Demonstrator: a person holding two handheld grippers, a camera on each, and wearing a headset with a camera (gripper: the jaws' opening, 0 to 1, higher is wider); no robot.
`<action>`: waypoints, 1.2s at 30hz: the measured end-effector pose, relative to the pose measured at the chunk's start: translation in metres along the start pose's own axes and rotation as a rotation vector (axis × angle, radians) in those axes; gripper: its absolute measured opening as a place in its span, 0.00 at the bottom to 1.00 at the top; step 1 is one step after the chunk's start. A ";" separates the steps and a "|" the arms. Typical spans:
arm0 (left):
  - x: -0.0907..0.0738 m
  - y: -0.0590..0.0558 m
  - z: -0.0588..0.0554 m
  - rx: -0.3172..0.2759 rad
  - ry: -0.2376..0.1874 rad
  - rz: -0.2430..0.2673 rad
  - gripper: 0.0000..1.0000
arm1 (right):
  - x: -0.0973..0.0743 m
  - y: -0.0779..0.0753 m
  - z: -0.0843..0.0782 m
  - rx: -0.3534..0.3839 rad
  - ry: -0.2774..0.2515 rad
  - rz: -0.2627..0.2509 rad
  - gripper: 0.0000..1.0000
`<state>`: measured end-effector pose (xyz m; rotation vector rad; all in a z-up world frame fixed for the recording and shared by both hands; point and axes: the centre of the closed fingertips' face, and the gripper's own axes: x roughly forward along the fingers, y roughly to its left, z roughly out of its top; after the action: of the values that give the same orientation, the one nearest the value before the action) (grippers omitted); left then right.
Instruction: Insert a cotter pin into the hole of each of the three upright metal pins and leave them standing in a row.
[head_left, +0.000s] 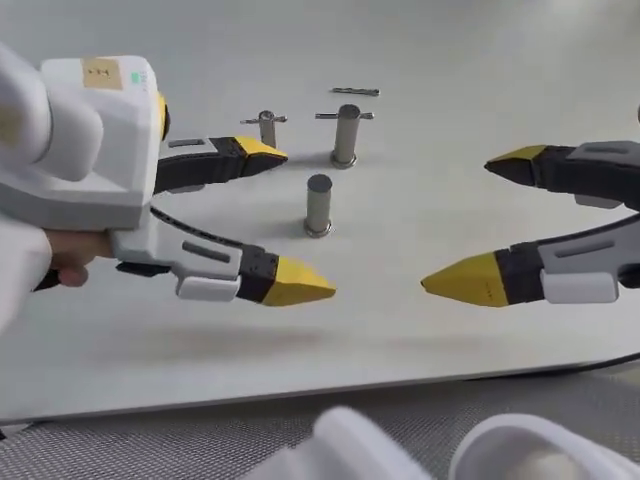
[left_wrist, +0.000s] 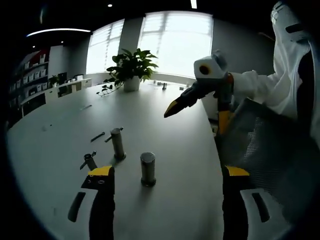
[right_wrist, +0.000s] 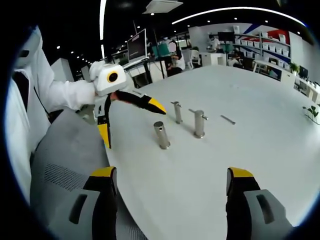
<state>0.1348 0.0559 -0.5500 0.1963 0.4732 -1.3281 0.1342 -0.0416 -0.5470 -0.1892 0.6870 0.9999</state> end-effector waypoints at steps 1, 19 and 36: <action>-0.001 0.000 -0.005 -0.011 0.022 0.010 1.00 | 0.000 -0.001 0.000 -0.002 0.002 -0.001 0.89; -0.022 -0.013 -0.003 -0.103 -0.014 0.052 0.99 | 0.003 -0.045 0.035 -0.140 0.112 -0.014 0.80; -0.046 0.000 0.002 -0.230 -0.107 0.155 0.91 | 0.054 -0.123 0.059 -0.324 0.340 0.018 0.55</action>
<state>0.1280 0.0954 -0.5279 -0.0287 0.5062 -1.1172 0.2811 -0.0441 -0.5539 -0.6485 0.8321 1.1054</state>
